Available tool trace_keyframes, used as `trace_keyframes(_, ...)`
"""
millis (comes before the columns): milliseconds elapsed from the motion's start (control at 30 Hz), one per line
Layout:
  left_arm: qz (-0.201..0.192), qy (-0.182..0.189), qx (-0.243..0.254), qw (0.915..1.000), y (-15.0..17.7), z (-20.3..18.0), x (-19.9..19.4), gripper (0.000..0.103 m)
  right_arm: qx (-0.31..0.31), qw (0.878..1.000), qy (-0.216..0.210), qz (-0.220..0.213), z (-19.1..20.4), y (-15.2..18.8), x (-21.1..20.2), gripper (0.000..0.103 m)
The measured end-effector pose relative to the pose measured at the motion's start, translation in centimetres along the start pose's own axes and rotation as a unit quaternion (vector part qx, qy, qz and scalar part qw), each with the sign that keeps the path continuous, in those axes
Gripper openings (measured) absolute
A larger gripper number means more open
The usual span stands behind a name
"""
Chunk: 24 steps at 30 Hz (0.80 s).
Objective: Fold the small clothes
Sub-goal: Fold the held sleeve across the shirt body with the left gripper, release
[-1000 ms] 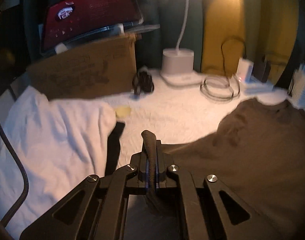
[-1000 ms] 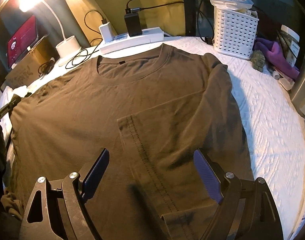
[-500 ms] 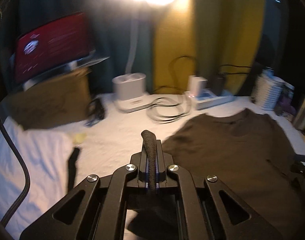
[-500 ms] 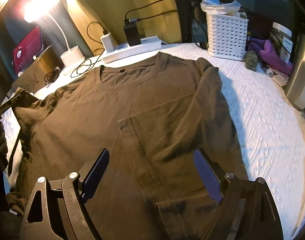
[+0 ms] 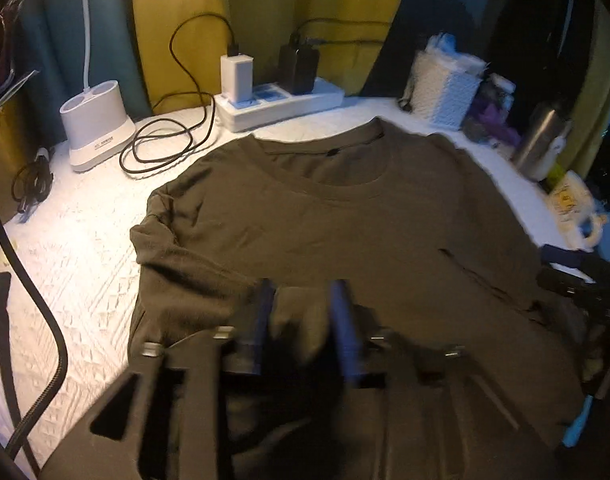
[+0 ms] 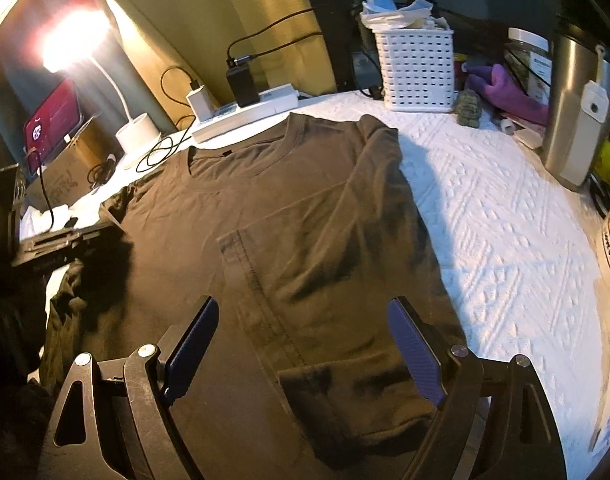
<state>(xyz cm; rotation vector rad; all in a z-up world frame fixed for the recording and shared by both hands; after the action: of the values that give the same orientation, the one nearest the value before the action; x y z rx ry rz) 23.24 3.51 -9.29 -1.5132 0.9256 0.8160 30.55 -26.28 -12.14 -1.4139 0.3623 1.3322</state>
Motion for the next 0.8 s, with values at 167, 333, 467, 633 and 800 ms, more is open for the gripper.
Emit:
trace_keyframes(167, -0.035, 0.013, -0.022, 0.9991, 1.7, 2.4, -4.6, 0.049, 0.007, 1.000, 0.004, -0.003, -0.6, 0.2, -0.2, 0.088)
trace_keyframes(333, -0.047, -0.006, -0.063, 0.9969, 4.3, 6.9, -5.9, 0.063, 0.000, 1.000, 0.003, 0.005, 0.0, 0.2, 0.5, 0.088)
trace_keyframes(467, -0.019, 0.017, -0.111, 0.9935, 5.9, 10.0, -3.6, 0.063, -0.016, 1.000, 0.001, 0.012, 1.4, -0.1, 1.1, 0.088)
trace_keyframes(633, 0.008, 0.048, -0.124, 0.9911, 7.7, 10.5, -1.9, 0.063, -0.028, 1.000, 0.005, 0.012, 2.7, -0.3, 1.1, 0.088)
trace_keyframes(800, -0.007, 0.053, -0.084, 0.9951, 8.0, 8.5, -2.7, 0.016, -0.023, 1.000, 0.012, 0.013, 2.6, -0.1, 1.0, 0.088)
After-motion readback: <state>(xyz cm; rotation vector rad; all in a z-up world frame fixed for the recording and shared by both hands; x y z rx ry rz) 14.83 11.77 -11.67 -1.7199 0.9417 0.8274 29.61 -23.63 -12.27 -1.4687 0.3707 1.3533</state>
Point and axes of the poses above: each gripper's, at about its wrist camera, not at the fingertips, and x roughly the way its jaws point, z to its left, y to its underside, the point moved 3 cm from there along x, roughly the way its jaws point, and after that the axes turned 11 degrees about z, right-handed, at the moved point
